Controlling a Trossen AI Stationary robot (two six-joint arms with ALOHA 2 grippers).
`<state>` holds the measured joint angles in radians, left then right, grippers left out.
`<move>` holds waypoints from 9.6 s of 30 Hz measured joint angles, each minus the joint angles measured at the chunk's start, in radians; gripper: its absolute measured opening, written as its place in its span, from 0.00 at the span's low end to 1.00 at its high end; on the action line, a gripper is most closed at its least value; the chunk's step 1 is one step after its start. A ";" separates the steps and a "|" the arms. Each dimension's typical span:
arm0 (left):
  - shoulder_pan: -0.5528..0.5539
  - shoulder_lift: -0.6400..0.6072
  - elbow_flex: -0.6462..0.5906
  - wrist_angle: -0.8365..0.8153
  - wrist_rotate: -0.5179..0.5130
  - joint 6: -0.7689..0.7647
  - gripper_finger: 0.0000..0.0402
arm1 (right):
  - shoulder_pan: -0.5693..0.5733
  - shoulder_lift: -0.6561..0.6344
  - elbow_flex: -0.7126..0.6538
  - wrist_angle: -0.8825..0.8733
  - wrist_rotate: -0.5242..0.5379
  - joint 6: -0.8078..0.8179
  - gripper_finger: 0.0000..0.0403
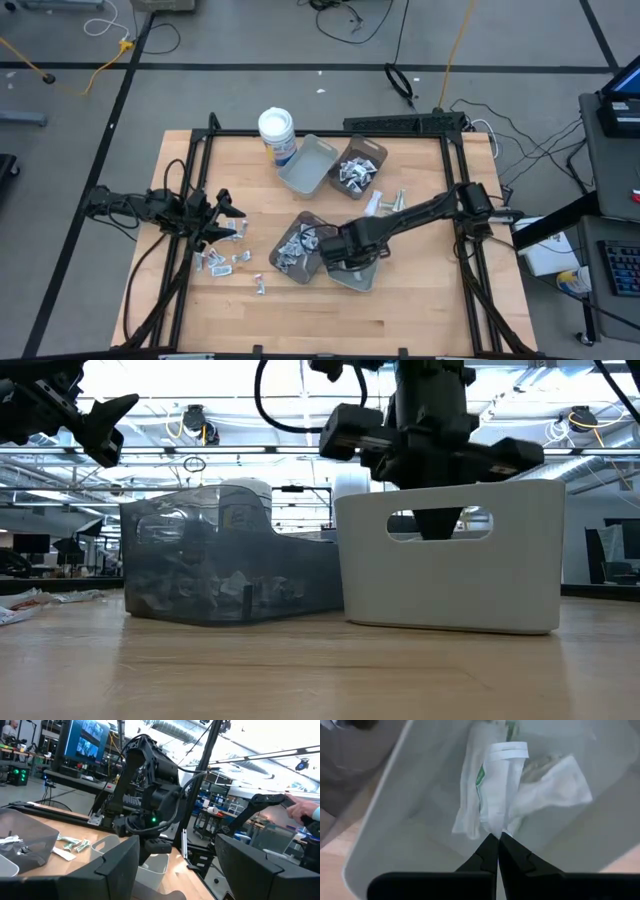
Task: Pick & Place First Aid Supplies
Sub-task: Put the green bandage into the bottom gray bin
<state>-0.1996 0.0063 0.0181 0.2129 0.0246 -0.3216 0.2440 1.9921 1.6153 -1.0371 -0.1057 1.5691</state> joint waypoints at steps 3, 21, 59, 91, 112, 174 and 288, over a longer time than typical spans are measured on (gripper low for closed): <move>0.000 0.000 0.000 0.000 0.000 0.000 0.66 | 0.000 0.002 -0.005 0.001 0.072 -0.015 0.02; 0.000 0.000 0.000 0.000 0.000 0.000 0.66 | -0.009 -0.030 -0.006 -0.014 0.081 -0.047 0.47; 0.000 0.000 0.000 0.000 0.000 0.000 0.66 | -0.535 -0.514 -0.459 -0.125 0.107 -0.356 0.42; 0.000 0.000 0.000 -0.001 0.000 0.000 0.66 | -0.836 -0.377 -0.689 0.190 -0.079 -0.609 0.42; 0.000 0.000 0.000 -0.001 0.000 0.000 0.66 | -0.855 -0.378 -0.677 0.253 -0.075 -0.667 0.09; 0.000 0.000 0.000 0.000 0.000 0.000 0.66 | -0.029 -0.301 -0.246 0.110 0.056 0.147 0.01; 0.000 0.000 0.000 0.000 0.000 0.000 0.66 | -0.648 -0.361 -0.712 0.299 0.035 -1.587 0.41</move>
<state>-0.1997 0.0063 0.0181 0.2127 0.0250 -0.3218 -0.4038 1.6314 0.9031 -0.7383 -0.0705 -0.0181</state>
